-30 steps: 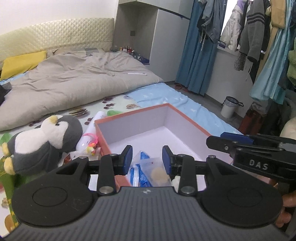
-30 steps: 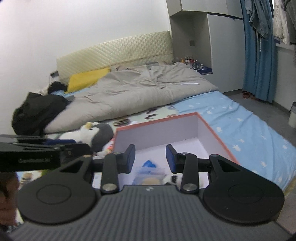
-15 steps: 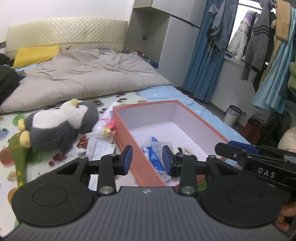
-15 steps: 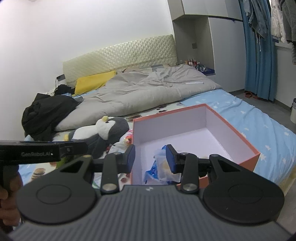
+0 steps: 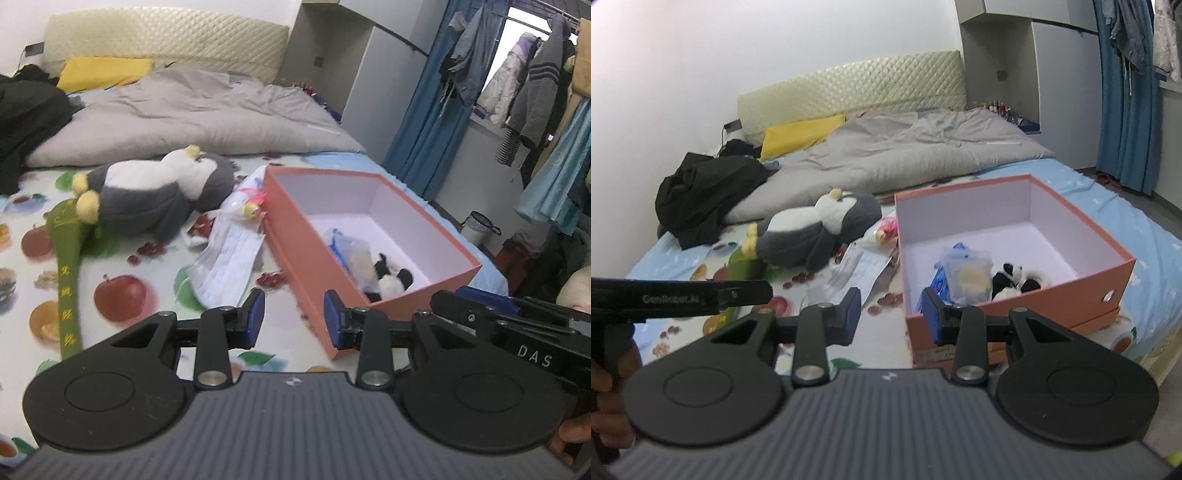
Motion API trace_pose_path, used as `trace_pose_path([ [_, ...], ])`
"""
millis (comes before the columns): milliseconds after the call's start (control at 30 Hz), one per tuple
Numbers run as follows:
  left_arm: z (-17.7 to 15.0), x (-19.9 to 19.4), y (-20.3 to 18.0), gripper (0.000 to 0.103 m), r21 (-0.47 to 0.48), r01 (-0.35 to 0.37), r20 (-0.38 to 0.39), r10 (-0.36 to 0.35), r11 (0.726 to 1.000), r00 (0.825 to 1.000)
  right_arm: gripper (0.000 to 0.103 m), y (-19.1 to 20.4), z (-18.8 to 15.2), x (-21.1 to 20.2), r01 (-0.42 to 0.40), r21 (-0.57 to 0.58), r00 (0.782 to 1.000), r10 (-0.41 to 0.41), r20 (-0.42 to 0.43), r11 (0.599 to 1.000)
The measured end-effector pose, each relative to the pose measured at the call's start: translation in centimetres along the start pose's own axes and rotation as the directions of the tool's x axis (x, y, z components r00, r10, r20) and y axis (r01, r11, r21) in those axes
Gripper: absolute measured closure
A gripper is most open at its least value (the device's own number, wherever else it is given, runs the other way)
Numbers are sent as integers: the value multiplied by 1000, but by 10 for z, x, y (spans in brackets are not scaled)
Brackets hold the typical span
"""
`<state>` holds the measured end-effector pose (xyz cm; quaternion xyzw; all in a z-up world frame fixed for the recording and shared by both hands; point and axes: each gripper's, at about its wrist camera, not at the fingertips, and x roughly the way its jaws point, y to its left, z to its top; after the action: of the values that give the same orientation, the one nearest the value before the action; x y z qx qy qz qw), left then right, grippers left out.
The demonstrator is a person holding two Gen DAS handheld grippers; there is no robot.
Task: Organize soft objects
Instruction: 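Withdraw both grippers from the box toward the mask and red candy, then grasp the red candy packet with the right gripper while the left gripper grasps the white mask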
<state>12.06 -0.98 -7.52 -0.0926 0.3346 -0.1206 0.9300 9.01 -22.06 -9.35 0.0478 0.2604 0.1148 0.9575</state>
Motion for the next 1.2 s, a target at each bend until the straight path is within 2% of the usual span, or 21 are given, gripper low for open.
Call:
trace_pose_path([
  [167,-6,10,18,62,-28,-24,-16,23,999,1000,63,9,-2,14,-24,-15,999,23,-32,1000],
  [300,-7,28,35,62,-42,-44,-29,43,998,999,63,16,4,35,-49,-74,997,44,-59,996],
  [367,-8,41,46,58,-58,-56,-36,54,997,998,63,19,10,51,-50,-116,996,41,-81,992],
  [433,-10,54,57,57,-74,-65,-41,62,995,997,55,21,18,70,-64,-163,993,47,-110,985],
  [533,-10,76,75,54,-103,-79,-50,74,992,996,53,29,28,97,-70,-222,991,43,-124,972],
  [700,-10,118,106,52,-127,-92,-68,84,988,994,53,50,38,143,-99,-220,989,72,-125,971],
  [867,-9,154,130,52,-154,-28,-61,19,988,998,53,70,44,196,-129,-188,984,102,-149,974],
  [1000,-8,175,141,52,-161,-7,-51,-1,987,999,54,82,52,239,-135,-193,980,101,-172,972],
  [1200,-6,197,161,52,-219,75,-24,-82,973,996,54,95,62,302,-152,-226,961,90,-262,962],
])
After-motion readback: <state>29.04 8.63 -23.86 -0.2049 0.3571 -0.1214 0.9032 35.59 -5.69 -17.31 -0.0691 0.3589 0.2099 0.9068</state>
